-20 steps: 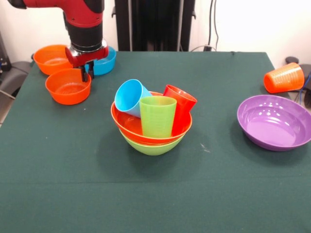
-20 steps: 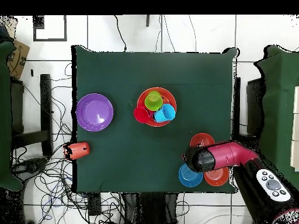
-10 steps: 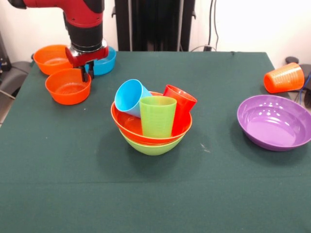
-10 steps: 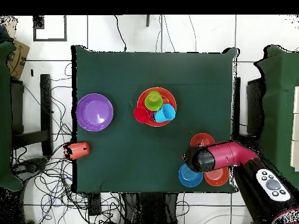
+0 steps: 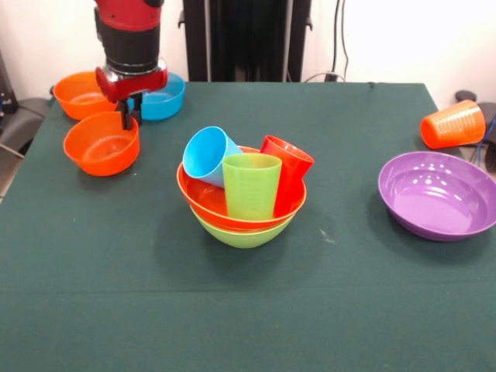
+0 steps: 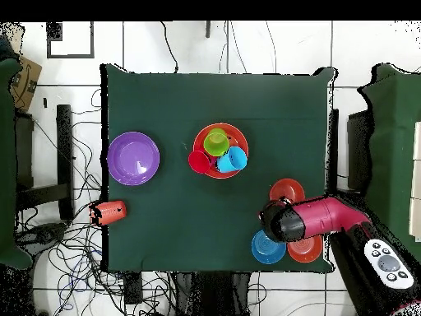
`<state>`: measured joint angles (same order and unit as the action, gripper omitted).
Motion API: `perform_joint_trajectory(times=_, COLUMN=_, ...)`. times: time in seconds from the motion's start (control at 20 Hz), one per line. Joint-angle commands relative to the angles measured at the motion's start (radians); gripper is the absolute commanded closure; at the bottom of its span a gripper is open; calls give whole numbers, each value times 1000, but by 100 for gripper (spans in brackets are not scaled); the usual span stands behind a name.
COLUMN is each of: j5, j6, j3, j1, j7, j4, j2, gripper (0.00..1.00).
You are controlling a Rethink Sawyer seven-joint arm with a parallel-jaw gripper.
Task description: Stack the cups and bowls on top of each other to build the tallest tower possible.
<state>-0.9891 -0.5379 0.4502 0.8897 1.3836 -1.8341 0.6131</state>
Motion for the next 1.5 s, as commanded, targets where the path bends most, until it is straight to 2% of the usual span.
perform_joint_trajectory(times=0.05, j5=-42, j6=117, j3=77, j1=-58, j7=-55, j4=-89, j2=178, gripper=100)
perform_joint_trajectory(times=0.3, j5=-24, j6=139, j3=52, j1=-112, j7=1, j4=-116, j2=253, gripper=100)
perform_joint_trajectory(times=0.5, j5=10, j6=103, j3=30, j1=-160, j7=28, j4=-133, j2=329, gripper=100)
perform_joint_trajectory(times=0.75, j5=53, j6=81, j3=28, j1=-183, j7=28, j4=-143, j2=384, gripper=100)
perform_joint_trajectory(times=0.9, j5=143, j6=29, j3=64, j1=-174, j7=-25, j4=-160, j2=431, gripper=100)
perform_joint_trajectory(times=1.0, j5=190, j6=-8, j3=70, j1=-193, j7=-28, j4=-159, j2=450, gripper=100)
perform_joint_trajectory(times=1.15, j5=242, j6=-50, j3=61, j1=-238, j7=-10, j4=-150, j2=467, gripper=100)
perform_joint_trajectory(times=1.4, j5=338, j6=-101, j3=66, j1=-268, j7=-20, j4=-161, j2=515, gripper=100)
perform_joint_trajectory(times=1.5, j5=357, j6=-111, j3=56, j1=-296, j7=1, j4=-159, j2=523, gripper=100)
